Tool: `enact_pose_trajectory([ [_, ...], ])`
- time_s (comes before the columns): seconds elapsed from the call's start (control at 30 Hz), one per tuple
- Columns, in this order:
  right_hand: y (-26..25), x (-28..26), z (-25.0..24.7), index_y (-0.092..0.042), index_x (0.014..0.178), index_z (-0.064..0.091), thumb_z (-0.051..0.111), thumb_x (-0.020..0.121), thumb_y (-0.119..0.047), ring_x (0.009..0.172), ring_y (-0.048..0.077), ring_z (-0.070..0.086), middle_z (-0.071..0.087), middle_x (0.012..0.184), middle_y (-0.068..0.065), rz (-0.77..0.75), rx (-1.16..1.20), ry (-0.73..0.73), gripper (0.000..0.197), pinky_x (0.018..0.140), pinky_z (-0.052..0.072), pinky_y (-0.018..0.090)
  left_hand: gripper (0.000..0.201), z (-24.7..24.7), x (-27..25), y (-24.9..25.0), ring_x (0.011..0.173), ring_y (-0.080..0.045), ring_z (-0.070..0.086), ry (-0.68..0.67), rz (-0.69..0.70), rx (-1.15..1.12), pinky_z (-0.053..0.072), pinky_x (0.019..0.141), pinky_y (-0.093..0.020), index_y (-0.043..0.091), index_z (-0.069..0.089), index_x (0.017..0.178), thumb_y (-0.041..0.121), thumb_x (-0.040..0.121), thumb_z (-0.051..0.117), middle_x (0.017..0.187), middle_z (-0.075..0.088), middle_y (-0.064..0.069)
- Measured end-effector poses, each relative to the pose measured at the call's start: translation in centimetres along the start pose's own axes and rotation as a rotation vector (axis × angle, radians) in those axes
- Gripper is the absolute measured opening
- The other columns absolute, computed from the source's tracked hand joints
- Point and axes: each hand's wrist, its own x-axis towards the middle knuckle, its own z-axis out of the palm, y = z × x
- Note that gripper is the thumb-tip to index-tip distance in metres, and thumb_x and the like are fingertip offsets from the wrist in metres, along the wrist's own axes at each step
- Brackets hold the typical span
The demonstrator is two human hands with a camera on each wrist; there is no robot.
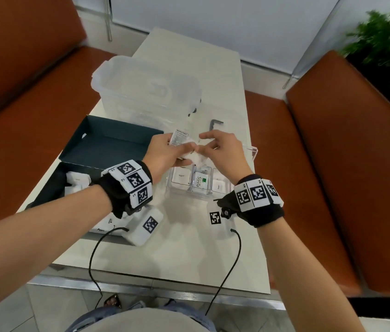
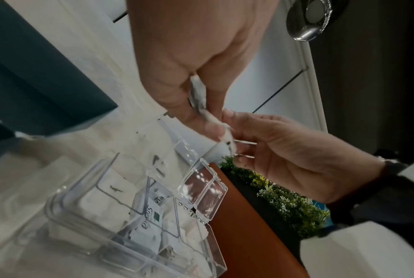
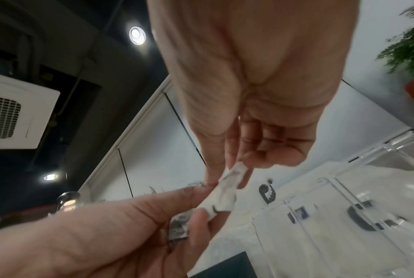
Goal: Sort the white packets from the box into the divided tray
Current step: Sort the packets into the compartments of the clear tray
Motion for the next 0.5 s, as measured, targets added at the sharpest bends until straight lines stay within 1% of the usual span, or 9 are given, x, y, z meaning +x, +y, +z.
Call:
enact_pose_trajectory([
  [0.07,0.45,-0.22,-0.29,-0.011,0.104,0.071,0.074,0.083,-0.022,0.065,0.005,0.061,0.067,0.076,-0.001,0.044,0.048,0.030,0.024,0.064,0.049,0.016,0.022,0.38,0.23,-0.21,0.075,-0.014,0.071,0.046,-0.008,-0.047,0.057,0.061,-0.021,0.004,0.068,0.100,0.019,0.084,0.074,0.090,0.073,-0.006],
  [0.13,0.81,-0.37,-0.41,-0.007,0.097,0.070,0.072,0.084,-0.016,0.054,0.003,0.058,0.065,0.069,-0.002,0.105,0.155,0.083,0.016,0.054,0.049,0.017,0.025,0.69,0.30,-0.37,0.079,-0.016,0.071,0.012,-0.041,-0.100,0.056,0.062,-0.020,0.004,0.068,0.104,0.020,0.085,0.072,0.095,0.073,-0.008],
  [0.17,0.86,-0.46,-0.38,-0.006,0.093,0.069,0.071,0.085,-0.013,0.050,0.004,0.058,0.064,0.065,0.000,0.137,0.228,0.104,0.012,0.051,0.049,0.018,0.024,0.81,0.24,-0.41,0.080,-0.016,0.070,-0.015,-0.056,-0.109,0.056,0.063,-0.020,0.004,0.068,0.105,0.019,0.086,0.072,0.096,0.072,-0.008],
  [0.2,0.85,-0.57,-0.32,-0.005,0.091,0.067,0.069,0.086,-0.011,0.049,0.007,0.059,0.064,0.063,0.002,0.168,0.303,0.115,0.008,0.052,0.051,0.021,0.023,0.90,0.14,-0.43,0.081,-0.016,0.068,-0.038,-0.067,-0.106,0.055,0.064,-0.020,0.005,0.068,0.105,0.018,0.086,0.071,0.098,0.072,-0.009],
  [0.3,0.86,-0.93,0.05,-0.003,0.091,0.064,0.065,0.088,-0.009,0.052,0.016,0.062,0.064,0.067,0.007,0.254,0.469,0.094,0.007,0.053,0.052,0.028,0.023,0.97,-0.12,-0.61,0.084,-0.015,0.069,-0.079,-0.065,-0.068,0.055,0.065,-0.020,0.005,0.065,0.110,0.014,0.089,0.068,0.104,0.071,-0.011],
  [0.33,0.89,-1.01,0.17,-0.005,0.091,0.063,0.065,0.088,-0.010,0.052,0.017,0.062,0.064,0.070,0.008,0.273,0.477,0.074,0.006,0.051,0.051,0.027,0.023,0.92,-0.18,-0.72,0.083,-0.015,0.069,-0.082,-0.058,-0.049,0.055,0.064,-0.020,0.005,0.065,0.111,0.012,0.090,0.067,0.105,0.071,-0.012],
  [0.4,1.01,-1.01,0.37,-0.013,0.091,0.061,0.066,0.087,-0.017,0.053,0.014,0.060,0.066,0.076,0.006,0.274,0.385,0.052,0.007,0.048,0.046,0.022,0.024,0.62,-0.34,-0.77,0.080,-0.014,0.068,-0.092,-0.058,0.004,0.055,0.064,-0.021,0.004,0.065,0.112,0.011,0.089,0.067,0.105,0.071,-0.013],
  [0.47,1.13,-0.90,0.33,-0.019,0.099,0.062,0.066,0.087,-0.023,0.057,0.011,0.059,0.067,0.080,0.004,0.230,0.306,0.057,0.013,0.050,0.044,0.019,0.029,0.26,-0.46,-0.79,0.080,-0.015,0.068,-0.126,-0.075,0.083,0.057,0.065,-0.022,0.004,0.066,0.114,0.012,0.086,0.070,0.106,0.071,-0.012],
  [0.5,1.08,-0.81,0.31,-0.020,0.103,0.063,0.066,0.087,-0.023,0.059,0.011,0.059,0.067,0.080,0.004,0.206,0.293,0.046,0.017,0.053,0.045,0.020,0.030,0.05,-0.54,-0.80,0.080,-0.015,0.069,-0.143,-0.078,0.125,0.058,0.065,-0.022,0.005,0.066,0.114,0.013,0.085,0.072,0.105,0.072,-0.011],
])
